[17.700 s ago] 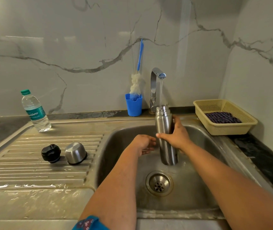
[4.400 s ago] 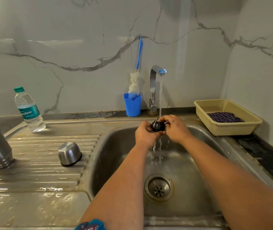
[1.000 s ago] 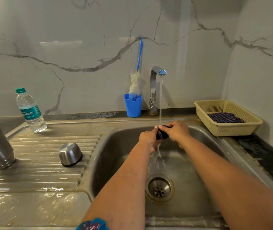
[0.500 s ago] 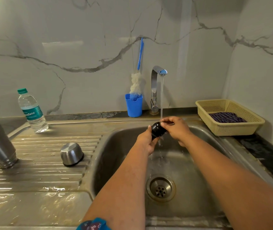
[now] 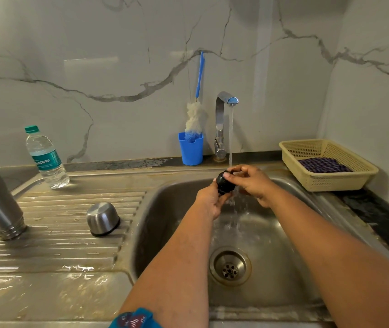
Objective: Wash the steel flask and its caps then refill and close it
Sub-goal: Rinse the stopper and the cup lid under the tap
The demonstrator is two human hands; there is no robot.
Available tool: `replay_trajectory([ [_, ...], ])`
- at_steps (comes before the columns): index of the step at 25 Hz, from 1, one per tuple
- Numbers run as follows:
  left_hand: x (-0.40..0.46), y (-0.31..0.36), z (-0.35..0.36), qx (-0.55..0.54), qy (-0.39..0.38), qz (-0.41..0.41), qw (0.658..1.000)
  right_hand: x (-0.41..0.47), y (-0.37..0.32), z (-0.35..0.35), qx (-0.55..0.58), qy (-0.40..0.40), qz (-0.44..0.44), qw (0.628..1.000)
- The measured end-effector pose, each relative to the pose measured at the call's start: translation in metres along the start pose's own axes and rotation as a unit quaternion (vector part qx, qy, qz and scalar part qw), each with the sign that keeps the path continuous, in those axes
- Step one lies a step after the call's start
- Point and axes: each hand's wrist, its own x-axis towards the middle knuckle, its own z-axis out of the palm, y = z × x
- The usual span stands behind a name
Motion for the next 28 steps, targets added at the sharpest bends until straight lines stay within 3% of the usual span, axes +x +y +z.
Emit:
replay_trajectory([
  [2,-0.001,0.0,0.001,0.018,-0.002,-0.005,1.0,0.002,0.002,-0.003,-0.026,0.02,-0.013,0.999],
  [5,-0.001,0.0,0.002,0.058,0.012,-0.019,0.998,0.004,0.0,-0.006,-0.079,0.135,-0.081,0.984],
  [9,0.004,-0.001,-0.004,0.107,0.064,-0.024,0.992,-0.003,0.005,-0.002,-0.268,0.052,-0.071,0.959],
  [12,0.005,0.0,-0.008,0.133,0.088,-0.021,0.987,-0.002,0.003,-0.001,-0.188,0.092,-0.078,0.975],
  [15,0.003,0.001,-0.005,0.128,0.084,-0.016,0.988,-0.004,0.004,0.001,-0.255,0.062,-0.072,0.962],
  [17,0.003,0.001,-0.004,0.129,0.081,-0.018,0.988,-0.005,0.003,0.0,-0.236,0.081,-0.07,0.966],
  [20,0.0,0.001,-0.005,0.122,0.057,-0.023,0.991,-0.006,0.004,0.0,-0.288,0.036,-0.057,0.955],
  [24,-0.001,0.003,-0.003,0.075,0.005,0.013,0.997,-0.002,0.0,0.006,-0.035,0.067,0.028,0.997],
  [26,-0.001,0.003,-0.001,0.064,-0.021,0.057,0.996,-0.001,-0.006,0.01,0.083,0.083,0.099,0.988],
  [28,0.002,-0.001,0.003,0.063,-0.016,0.085,0.994,0.0,-0.006,0.009,0.095,0.088,0.148,0.981],
])
